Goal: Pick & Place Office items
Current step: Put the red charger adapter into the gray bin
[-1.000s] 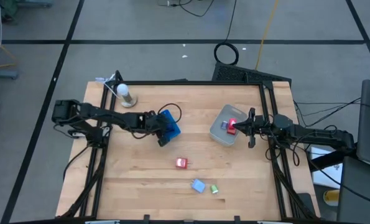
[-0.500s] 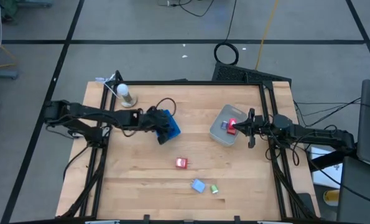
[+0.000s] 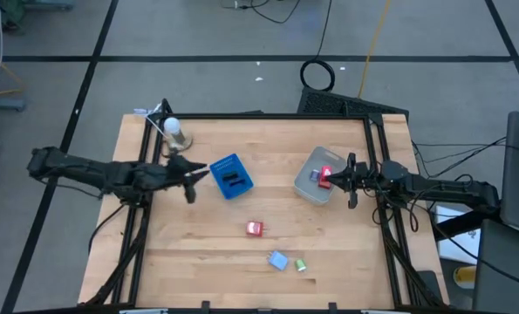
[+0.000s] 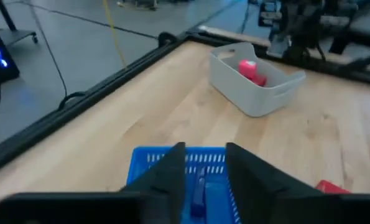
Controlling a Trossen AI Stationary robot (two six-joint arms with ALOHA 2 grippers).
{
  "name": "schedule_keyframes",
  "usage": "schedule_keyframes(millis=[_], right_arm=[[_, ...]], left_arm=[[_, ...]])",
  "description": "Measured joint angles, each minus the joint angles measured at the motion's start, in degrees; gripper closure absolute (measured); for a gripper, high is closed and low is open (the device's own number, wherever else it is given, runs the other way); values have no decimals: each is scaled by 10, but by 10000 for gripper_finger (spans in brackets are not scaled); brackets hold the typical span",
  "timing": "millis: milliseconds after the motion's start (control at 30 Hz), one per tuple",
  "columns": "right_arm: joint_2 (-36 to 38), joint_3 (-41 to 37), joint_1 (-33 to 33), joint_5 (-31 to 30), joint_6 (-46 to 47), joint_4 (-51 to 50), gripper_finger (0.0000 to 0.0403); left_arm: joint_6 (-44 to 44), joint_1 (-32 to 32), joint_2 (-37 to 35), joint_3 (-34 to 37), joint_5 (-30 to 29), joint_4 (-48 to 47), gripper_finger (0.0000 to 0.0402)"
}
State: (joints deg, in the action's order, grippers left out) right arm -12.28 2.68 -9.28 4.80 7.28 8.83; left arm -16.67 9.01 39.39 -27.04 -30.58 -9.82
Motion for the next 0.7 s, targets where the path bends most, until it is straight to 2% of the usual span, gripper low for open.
schedule_keyframes(millis=[167, 200, 400, 500, 700], right_arm=[[-5, 0, 0, 0, 13, 1, 399], [-6, 0, 0, 0, 12, 0, 399], [-13, 0, 0, -1, 10, 14, 399], [-19, 0, 0, 0, 6, 21, 399], [-34, 0, 0, 4, 6, 36, 399]], left_arm=[[-4, 0, -139, 114, 23, 59, 383], [5, 0, -162, 133, 29, 79, 392], [26, -13, -258, 191, 33, 92, 398], [29, -26, -277, 200, 59, 81, 396], [10, -48, -278, 202, 65, 48, 398]])
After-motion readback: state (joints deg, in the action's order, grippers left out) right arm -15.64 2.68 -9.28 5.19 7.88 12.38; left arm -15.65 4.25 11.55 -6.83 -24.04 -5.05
